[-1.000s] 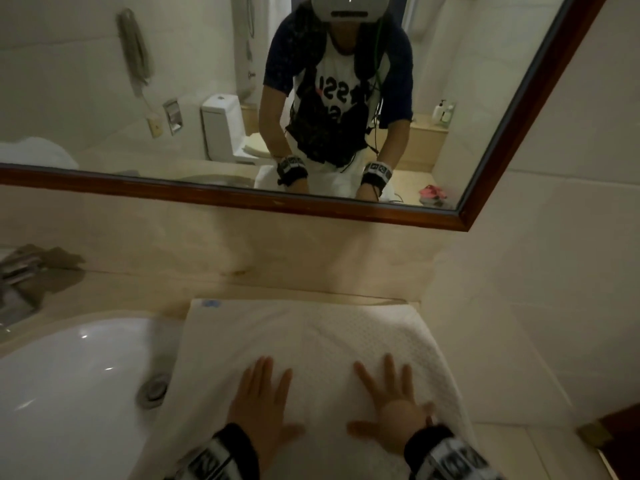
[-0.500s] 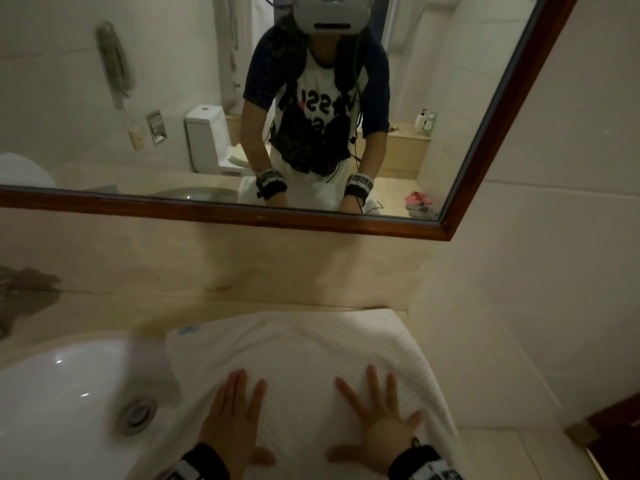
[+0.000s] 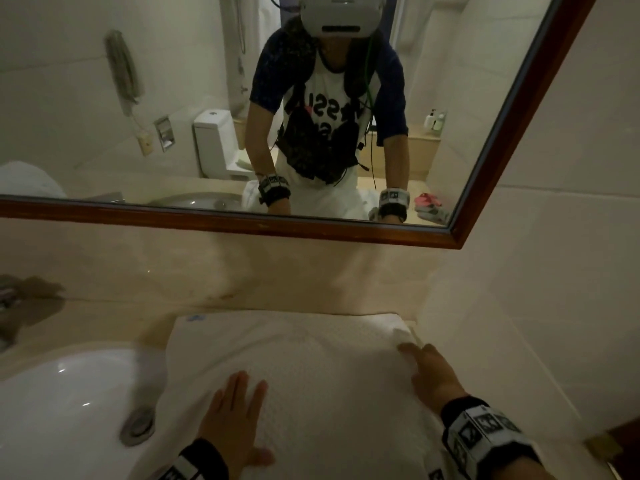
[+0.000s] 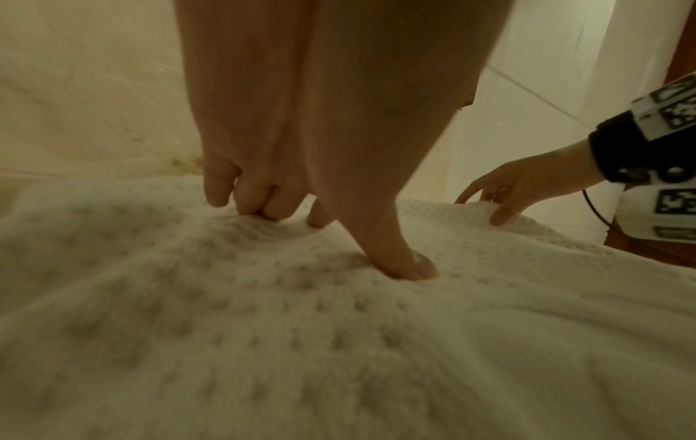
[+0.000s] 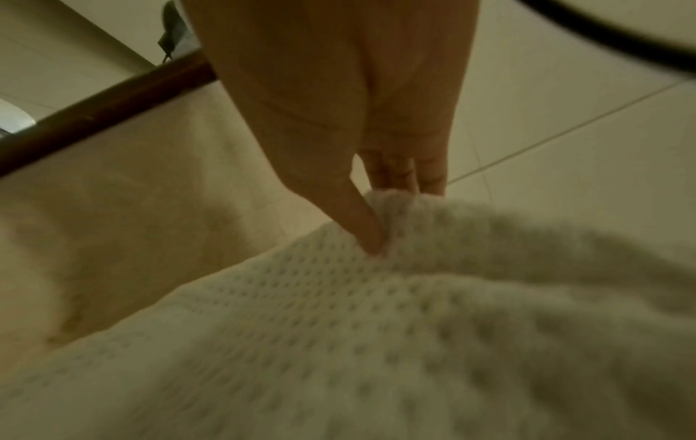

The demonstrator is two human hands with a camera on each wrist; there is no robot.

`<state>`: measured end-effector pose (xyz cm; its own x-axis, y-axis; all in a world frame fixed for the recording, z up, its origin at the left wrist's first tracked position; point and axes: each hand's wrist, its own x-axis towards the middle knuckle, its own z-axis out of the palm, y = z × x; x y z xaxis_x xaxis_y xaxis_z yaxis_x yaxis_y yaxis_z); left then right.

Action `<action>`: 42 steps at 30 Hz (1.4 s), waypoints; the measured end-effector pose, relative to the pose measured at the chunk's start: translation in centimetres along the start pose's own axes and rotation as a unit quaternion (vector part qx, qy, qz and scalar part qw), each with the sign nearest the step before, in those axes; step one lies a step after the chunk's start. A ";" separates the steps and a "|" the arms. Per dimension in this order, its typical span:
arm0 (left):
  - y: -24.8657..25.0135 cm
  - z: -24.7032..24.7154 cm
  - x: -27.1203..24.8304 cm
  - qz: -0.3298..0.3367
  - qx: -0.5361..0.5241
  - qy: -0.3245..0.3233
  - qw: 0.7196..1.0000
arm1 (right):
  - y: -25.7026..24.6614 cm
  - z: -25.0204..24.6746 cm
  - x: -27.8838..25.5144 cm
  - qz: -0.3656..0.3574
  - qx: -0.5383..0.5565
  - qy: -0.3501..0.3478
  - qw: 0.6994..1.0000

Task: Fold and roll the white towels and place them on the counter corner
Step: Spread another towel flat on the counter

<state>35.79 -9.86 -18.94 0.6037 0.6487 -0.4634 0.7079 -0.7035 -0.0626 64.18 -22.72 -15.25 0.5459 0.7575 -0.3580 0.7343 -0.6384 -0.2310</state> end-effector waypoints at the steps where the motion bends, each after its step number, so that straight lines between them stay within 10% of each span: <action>1: 0.3 -0.5 -0.3 -0.002 -0.008 -0.012 1.000 | -0.2 0.6 0.0 -0.037 -0.017 0.050 0.998; 5: 1.0 -0.8 -1.2 -0.015 -0.037 -0.019 0.999 | -0.8 2.4 -1.5 -0.095 -0.135 0.227 0.960; 8: 0.3 -0.2 -1.0 -0.021 -0.051 -0.039 0.998 | -1.0 2.8 -1.8 -0.012 -0.205 0.209 0.956; 11: -0.6 2.3 0.6 0.042 -0.023 0.180 0.983 | -1.4 2.3 -2.4 -0.010 -0.194 0.133 0.972; 16: 0.4 5.5 -1.7 0.047 0.010 0.161 0.986 | -3.5 3.8 -7.3 -0.073 -0.095 -0.168 0.978; 18: 0.4 7.0 -2.5 0.071 -0.022 0.224 0.972 | -3.6 5.9 -8.9 -0.061 -0.099 -0.188 0.975; 26: 1.4 0.7 -1.7 0.018 -0.067 -0.021 0.997 | -3.5 4.6 -4.7 -0.072 -0.079 -0.174 0.979; 30: 1.8 -1.5 -1.2 0.027 -0.028 0.011 0.999 | -5.2 3.5 -4.0 -0.054 -0.149 -0.144 0.977; 33: 3.1 -1.0 -4.5 0.059 0.025 0.188 0.980 | -5.9 5.7 -9.3 -0.097 -0.162 -0.095 0.977; 35: 3.4 0.9 -8.7 0.089 0.009 0.136 0.987 | -5.1 8.8 -13.8 -0.160 -0.164 -0.014 0.973; 42: 0.7 11.4 -16.9 0.105 -0.033 0.077 0.991 | -2.5 11.9 -21.0 -0.114 -0.152 -0.100 0.977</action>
<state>21.92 -24.66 -21.24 0.7856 0.5295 -0.3200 0.5795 -0.8109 0.0809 46.04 -38.68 -17.92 0.2864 0.8144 -0.5047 0.9304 -0.3621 -0.0563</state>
